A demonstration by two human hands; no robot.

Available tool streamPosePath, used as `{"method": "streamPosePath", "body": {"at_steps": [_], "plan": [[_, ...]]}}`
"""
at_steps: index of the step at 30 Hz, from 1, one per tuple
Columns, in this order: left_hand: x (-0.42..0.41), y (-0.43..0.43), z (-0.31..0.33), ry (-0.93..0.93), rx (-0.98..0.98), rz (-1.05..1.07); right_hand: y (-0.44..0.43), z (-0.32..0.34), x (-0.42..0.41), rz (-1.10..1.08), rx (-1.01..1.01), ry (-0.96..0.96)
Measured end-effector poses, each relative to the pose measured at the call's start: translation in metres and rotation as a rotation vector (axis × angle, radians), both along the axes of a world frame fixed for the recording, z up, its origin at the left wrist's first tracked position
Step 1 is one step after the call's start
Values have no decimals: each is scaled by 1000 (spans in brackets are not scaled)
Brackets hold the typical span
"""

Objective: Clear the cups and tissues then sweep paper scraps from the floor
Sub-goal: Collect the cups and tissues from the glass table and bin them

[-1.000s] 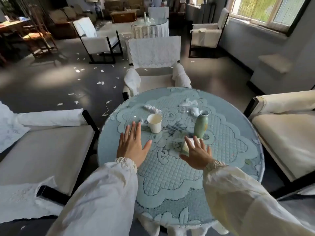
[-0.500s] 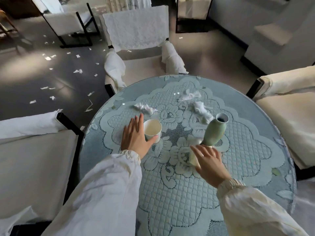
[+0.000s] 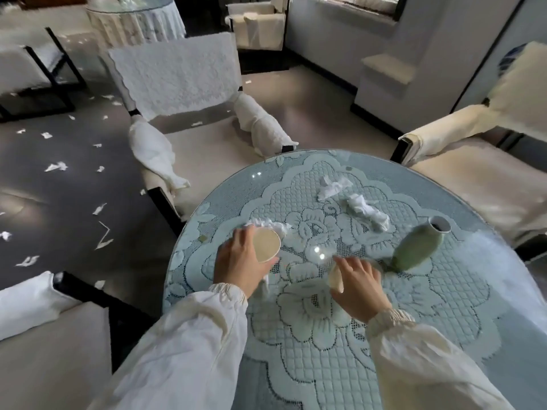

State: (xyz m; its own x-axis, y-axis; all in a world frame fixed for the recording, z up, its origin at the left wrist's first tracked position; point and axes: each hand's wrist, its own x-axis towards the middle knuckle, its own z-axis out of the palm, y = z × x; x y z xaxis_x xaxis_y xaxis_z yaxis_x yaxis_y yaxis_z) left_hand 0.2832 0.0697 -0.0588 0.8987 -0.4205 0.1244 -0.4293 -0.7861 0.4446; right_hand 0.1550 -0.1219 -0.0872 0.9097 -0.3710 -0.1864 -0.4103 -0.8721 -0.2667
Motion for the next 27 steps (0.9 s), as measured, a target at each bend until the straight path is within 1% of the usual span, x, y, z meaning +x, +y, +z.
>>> {"method": "streamPosePath", "body": {"at_steps": [3,6,11,15,17,20,24,27], "plan": [[26,29,4,-4,42,2,16,3,20,-61,36,-27],[41,40,-1,29,46,14,22,3,35,-69,24,-12],[56,39,-19,114,-24,53,22,-2,51,-95,4,42],[62,31,-34,161,-71,57,5,-7,66,-94,6,72],[64,30,-40,178,-86,74,-11,-5,78,-169,75,35],[70,31,-46,159,-69,82,-53,-1,102,-392,173,-72],[76,29,-51,144,-68,105,-111,-9,125,-594,234,35],[78,29,-51,138,-70,103,-133,-18,142,-611,309,39]]}}
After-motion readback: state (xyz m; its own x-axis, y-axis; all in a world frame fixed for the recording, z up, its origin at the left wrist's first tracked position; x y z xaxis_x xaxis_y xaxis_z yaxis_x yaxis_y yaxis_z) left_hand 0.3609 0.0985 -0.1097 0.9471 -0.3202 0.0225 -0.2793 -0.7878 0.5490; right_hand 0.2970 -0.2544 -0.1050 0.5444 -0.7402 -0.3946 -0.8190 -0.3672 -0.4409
